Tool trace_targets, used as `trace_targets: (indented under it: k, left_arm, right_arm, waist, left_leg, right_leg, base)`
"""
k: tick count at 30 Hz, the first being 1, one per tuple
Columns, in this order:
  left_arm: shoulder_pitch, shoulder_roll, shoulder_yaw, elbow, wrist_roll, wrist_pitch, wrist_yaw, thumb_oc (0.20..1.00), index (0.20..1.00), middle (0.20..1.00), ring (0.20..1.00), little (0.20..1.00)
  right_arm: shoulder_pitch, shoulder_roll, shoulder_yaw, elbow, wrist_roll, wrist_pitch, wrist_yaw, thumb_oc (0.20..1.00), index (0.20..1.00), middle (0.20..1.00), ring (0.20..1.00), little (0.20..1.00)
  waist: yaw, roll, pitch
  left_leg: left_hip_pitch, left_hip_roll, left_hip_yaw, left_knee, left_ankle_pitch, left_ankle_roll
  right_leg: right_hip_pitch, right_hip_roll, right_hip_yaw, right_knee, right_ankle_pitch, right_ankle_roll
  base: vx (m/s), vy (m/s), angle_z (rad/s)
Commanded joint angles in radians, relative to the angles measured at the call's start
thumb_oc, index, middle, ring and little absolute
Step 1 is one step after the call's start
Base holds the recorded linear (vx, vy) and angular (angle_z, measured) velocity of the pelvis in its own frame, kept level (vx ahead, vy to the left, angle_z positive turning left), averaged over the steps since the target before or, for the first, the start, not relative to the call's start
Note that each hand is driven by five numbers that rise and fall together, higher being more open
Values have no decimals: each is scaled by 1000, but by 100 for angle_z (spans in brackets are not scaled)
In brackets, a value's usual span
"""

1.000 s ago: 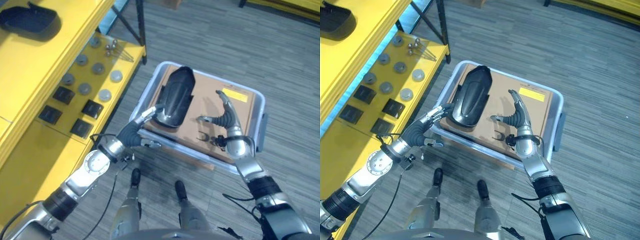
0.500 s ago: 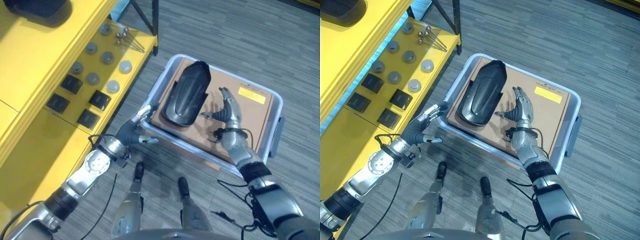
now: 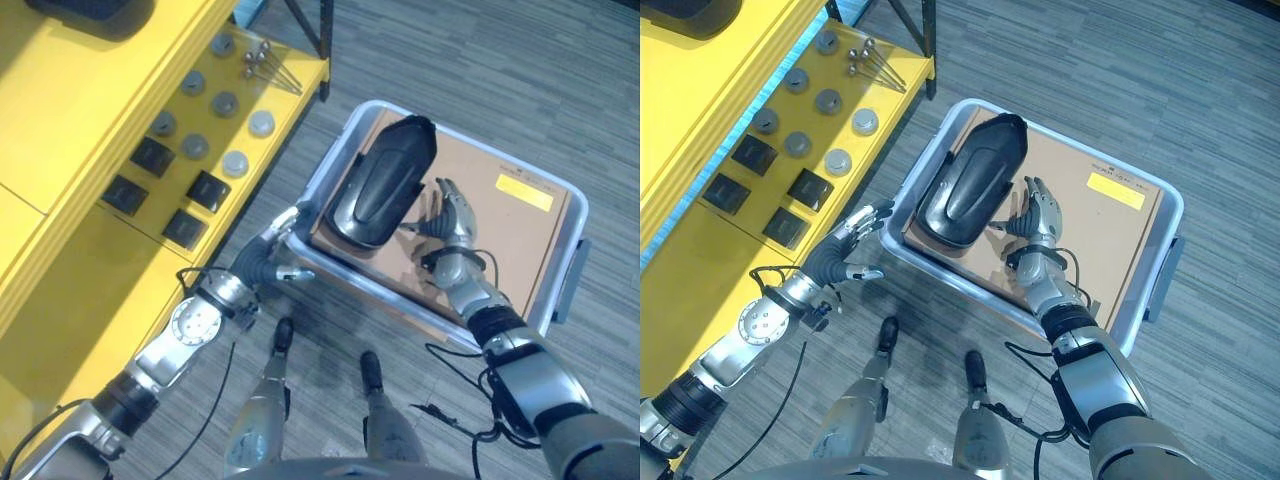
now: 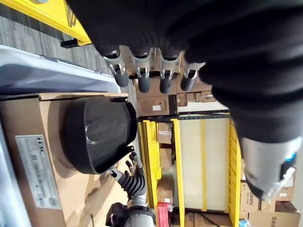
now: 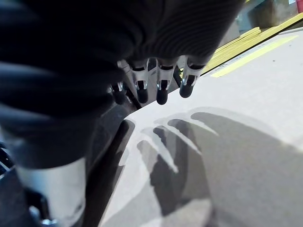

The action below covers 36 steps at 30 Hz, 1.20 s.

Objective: Move parts from the plastic box to the shelf.

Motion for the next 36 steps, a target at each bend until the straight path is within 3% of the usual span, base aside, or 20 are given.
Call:
trace_targets:
  k: [1, 8, 13, 36]
  left_arm:
    - [1, -18, 51, -20, 13, -45, 15, 1000, 1000, 1000, 1000, 1000]
    - [12, -25, 64, -11, 39, -42, 19, 1000, 1000, 1000, 1000, 1000]
    - [9, -30, 53, -15, 38, -44, 16, 1000, 1000, 1000, 1000, 1000]
    - [41, -13, 47, -14, 1, -25, 19, 1000, 1000, 1000, 1000, 1000]
  right_arm:
    - [-35, -24, -29, -102, -9, -18, -43, 1000, 1000, 1000, 1000, 1000]
    - [34, -74, -155, -310, -129, 26, -143, 1000, 1000, 1000, 1000, 1000]
    - [44, -79, -184, -361, -153, 30, -151, 1000, 1000, 1000, 1000, 1000]
    - [-109, 43, 44, 140, -6, 30, -22, 1000, 1000, 1000, 1000, 1000]
  waist:
    - [-5, -32, -36]
    - [-18, -38, -51]
    - [-16, -42, -55]
    - [21, -38, -56]
  left_leg:
    - [105, -89, 76, -6, -205, 75]
    - [115, -89, 72, -6, -217, 79]
    - [118, -89, 68, -5, -219, 81]
    - [100, -87, 47, -6, -204, 73]
  right_leg:
    - [-115, 15, 52, -2, 53, -20]
    - [-104, 13, 50, -2, 41, -20]
    - [-102, 13, 51, -2, 40, -21]
    - [-103, 16, 26, -3, 41, -27]
  base:
    - [34, -7, 2]
    - [0, 0, 0]
    - [0, 0, 0]
    - [-1, 0, 2]
